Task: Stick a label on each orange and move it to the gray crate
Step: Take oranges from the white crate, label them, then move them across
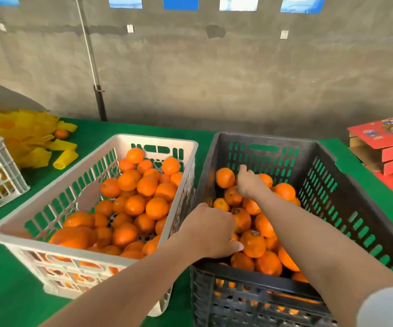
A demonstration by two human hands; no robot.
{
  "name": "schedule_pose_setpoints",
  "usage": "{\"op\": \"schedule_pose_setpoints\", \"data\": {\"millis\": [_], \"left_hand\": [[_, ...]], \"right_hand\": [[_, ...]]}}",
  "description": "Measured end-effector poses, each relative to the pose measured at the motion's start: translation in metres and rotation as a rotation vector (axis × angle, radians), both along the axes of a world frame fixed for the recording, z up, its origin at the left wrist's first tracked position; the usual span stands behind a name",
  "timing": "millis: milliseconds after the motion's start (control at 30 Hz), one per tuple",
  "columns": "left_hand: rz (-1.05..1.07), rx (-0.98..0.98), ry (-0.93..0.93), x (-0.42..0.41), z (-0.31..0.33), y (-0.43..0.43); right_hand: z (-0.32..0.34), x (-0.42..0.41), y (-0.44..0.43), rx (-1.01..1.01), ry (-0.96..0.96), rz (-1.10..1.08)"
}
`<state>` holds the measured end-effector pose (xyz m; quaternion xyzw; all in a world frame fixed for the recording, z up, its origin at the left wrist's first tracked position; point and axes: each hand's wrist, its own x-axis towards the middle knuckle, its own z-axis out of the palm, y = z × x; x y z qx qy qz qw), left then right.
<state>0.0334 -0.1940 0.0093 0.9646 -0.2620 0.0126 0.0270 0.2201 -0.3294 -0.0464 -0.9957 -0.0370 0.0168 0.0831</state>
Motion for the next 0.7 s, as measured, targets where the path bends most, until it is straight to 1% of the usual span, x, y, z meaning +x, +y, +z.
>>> {"op": "schedule_pose_setpoints", "data": {"millis": [67, 100, 167, 233, 300, 333, 367, 400, 433, 467, 500, 533, 567, 633, 700], "left_hand": [[0.013, 0.011, 0.027, -0.002, 0.005, -0.001], [0.018, 0.017, 0.031, -0.003, 0.007, -0.002], [0.025, 0.021, 0.023, -0.006, 0.011, -0.003], [0.044, -0.020, 0.035, -0.008, 0.013, -0.004], [0.082, -0.097, 0.038, -0.007, 0.009, -0.003], [0.100, -0.147, 0.041, -0.005, 0.007, -0.001], [0.110, -0.193, 0.049, -0.004, 0.006, 0.000], [0.115, -0.216, 0.067, -0.003, 0.005, 0.001], [0.113, -0.240, 0.074, -0.005, 0.005, 0.001], [0.117, -0.277, 0.057, -0.006, 0.005, 0.001], [0.126, -0.328, 0.034, -0.008, 0.003, 0.002], [0.141, -0.386, 0.019, -0.011, 0.002, 0.003], [0.149, -0.433, 0.001, -0.014, 0.001, 0.005], [0.149, -0.507, -0.014, -0.021, 0.001, 0.008], [0.139, -0.569, -0.012, -0.031, 0.002, 0.011]], "right_hand": [[0.020, -0.018, 0.002, 0.017, -0.013, 0.063], [0.034, -0.030, 0.004, 0.078, -0.044, 0.094], [0.068, -0.060, 0.009, 0.283, -0.186, 0.138], [0.100, -0.106, 0.017, 0.587, -0.419, 0.210], [0.118, -0.172, 0.024, 0.924, -0.639, 0.401], [0.116, -0.206, 0.025, 0.992, -0.687, 0.523], [0.107, -0.238, 0.025, 0.984, -0.678, 0.638], [0.091, -0.266, 0.024, 0.947, -0.586, 0.721], [0.068, -0.289, 0.022, 0.875, -0.415, 0.745], [0.042, -0.304, 0.020, 0.761, -0.207, 0.729], [0.016, -0.313, 0.017, 0.601, -0.005, 0.700], [-0.012, -0.315, 0.013, 0.431, 0.163, 0.661], [-0.038, -0.314, 0.008, 0.304, 0.290, 0.591], [-0.078, -0.307, -0.004, 0.171, 0.403, 0.444], [-0.103, -0.304, -0.012, 0.093, 0.460, 0.361]]}}
